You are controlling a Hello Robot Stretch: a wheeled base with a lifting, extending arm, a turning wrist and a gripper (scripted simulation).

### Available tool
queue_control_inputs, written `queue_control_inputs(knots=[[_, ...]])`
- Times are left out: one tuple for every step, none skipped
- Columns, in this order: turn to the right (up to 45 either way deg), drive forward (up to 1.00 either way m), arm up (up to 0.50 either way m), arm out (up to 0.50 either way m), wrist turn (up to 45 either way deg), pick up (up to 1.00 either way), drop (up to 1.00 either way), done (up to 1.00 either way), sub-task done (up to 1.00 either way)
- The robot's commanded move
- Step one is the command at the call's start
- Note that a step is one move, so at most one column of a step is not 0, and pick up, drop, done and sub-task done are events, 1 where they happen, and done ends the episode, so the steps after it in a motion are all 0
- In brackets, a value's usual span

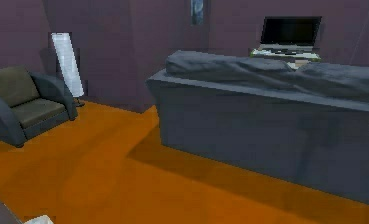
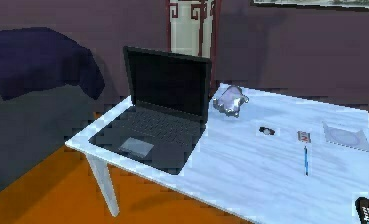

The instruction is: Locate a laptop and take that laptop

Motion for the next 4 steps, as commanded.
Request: queue_control_inputs(knots=[[0.0,0.0,0.34,0.0,0.0,0.0,0.0,0.0,0.0],[0.0,0.0,0.0,0.24,0.0,0.0,0.0,0.0,0.0],[0.0,0.0,0.0,0.0,45.0,0.0,0.0,0.0,0.0],[0.0,0.0,0.0,0.0,45.0,0.0,0.0,0.0,0.0]])
